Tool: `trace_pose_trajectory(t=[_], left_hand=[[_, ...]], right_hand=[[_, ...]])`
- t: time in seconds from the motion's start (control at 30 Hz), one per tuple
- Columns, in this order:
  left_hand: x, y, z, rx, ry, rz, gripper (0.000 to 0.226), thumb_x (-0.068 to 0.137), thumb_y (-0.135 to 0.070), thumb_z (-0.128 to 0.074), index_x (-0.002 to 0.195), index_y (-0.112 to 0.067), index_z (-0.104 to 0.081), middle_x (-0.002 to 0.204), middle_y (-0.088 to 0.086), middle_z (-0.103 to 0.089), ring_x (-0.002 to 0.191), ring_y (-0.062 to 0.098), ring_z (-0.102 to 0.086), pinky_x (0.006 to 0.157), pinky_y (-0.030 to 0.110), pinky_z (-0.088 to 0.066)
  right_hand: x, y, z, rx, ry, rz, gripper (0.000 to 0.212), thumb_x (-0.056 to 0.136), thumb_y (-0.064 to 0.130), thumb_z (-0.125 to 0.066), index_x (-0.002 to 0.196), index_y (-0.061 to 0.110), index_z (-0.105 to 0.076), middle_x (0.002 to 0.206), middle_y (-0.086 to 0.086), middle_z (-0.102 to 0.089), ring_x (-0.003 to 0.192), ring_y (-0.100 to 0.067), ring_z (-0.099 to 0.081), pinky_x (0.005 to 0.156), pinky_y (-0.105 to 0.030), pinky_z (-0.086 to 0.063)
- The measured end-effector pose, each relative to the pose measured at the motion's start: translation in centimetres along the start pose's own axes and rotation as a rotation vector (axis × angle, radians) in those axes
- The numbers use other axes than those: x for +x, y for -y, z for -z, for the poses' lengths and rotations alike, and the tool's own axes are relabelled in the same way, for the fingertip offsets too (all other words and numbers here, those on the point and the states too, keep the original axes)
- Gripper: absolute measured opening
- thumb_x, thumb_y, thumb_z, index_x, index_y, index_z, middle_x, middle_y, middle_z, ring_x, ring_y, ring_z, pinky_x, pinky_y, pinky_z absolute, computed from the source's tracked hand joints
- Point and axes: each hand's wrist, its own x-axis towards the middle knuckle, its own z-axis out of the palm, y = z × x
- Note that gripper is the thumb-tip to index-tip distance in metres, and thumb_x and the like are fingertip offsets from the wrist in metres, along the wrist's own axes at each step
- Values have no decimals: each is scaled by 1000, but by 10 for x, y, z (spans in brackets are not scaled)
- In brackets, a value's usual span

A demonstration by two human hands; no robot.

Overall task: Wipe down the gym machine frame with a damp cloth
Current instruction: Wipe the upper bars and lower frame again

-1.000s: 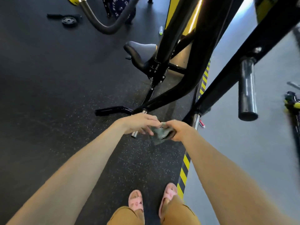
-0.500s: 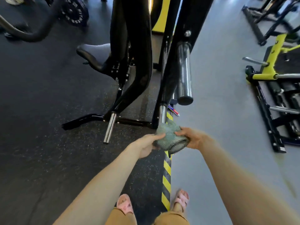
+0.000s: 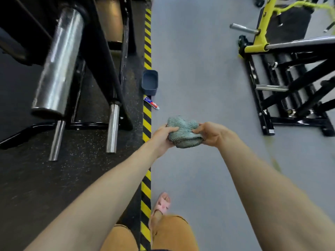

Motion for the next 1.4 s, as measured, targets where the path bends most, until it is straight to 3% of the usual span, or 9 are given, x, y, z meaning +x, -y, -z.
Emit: trace_pose_trajectory(t=[0.13, 0.3, 0.47, 0.57, 0.63, 0.9, 1.13, 1.3, 1.4], left_hand=[[47, -38, -72, 87, 2, 7, 37, 89, -2, -45, 124, -8, -55, 114, 12, -59, 98, 25, -58, 79, 39, -52], [77, -159, -130, 3, 218, -301, 37, 89, 13, -40, 110, -13, -57, 110, 10, -64, 98, 25, -63, 83, 43, -53], [121, -243, -161, 307, 113, -378, 38, 89, 17, -36, 88, -14, -59, 86, 8, -62, 80, 23, -58, 66, 33, -52], [156, -294, -186, 371, 92, -399, 43, 87, 19, -26, 68, -13, -49, 74, 9, -57, 69, 22, -54, 51, 25, -48], [186, -336, -207, 412, 124, -410, 45, 86, 22, -23, 67, -11, -47, 76, 11, -58, 69, 23, -56, 48, 23, -49], [261, -480, -287, 500, 167, -406, 39, 97, 10, -35, 69, -12, -52, 74, 8, -65, 69, 24, -60, 61, 35, -53], [269, -611, -297, 275, 31, -564, 46, 88, 6, -27, 70, -2, -69, 74, 11, -68, 62, 20, -64, 56, 26, -53], [245, -679, -286, 100, -310, -818, 5, 93, -14, -58, 92, -12, -62, 88, 8, -64, 69, 15, -60, 55, 22, -48], [201, -709, -266, -79, -538, -987, 38, 88, 9, -55, 119, -12, -55, 90, 10, -65, 63, 16, -61, 47, 20, -46]], right_hand=[[-1, 62, 54, 2, -35, 118, 45, 92, -16, -26, 124, 3, -52, 76, -5, -74, 66, -17, -72, 59, -25, -58], [-20, 195, 69, 89, 127, 584, 51, 88, -24, -28, 115, 8, -57, 92, -4, -74, 84, -18, -72, 69, -29, -59], [3, 275, 86, -202, 29, 581, 38, 86, -25, -35, 103, -5, -63, 102, -18, -67, 96, -28, -66, 88, -33, -56], [15, 334, 103, -222, -85, 676, 48, 81, -28, -29, 67, -1, -66, 80, -19, -67, 80, -31, -64, 70, -31, -60], [22, 382, 119, -290, -147, 724, 53, 80, -28, -27, 56, 2, -64, 84, -21, -65, 80, -33, -63, 69, -34, -61], [51, 552, 154, -277, -165, 728, 41, 86, -22, -26, 66, 2, -53, 82, -18, -59, 68, -25, -62, 60, -31, -59], [104, 731, 114, -366, 94, 731, 20, 77, -9, -44, 69, 4, -57, 72, -8, -60, 62, -20, -59, 55, -28, -55], [128, 834, 7, -478, 432, 790, 13, 84, -2, -60, 85, 7, -68, 74, -5, -68, 69, -20, -62, 60, -26, -53], [116, 853, -84, -592, 640, 875, 37, 88, -15, -49, 115, 5, -63, 74, -4, -70, 63, -15, -66, 56, -24, -54]])
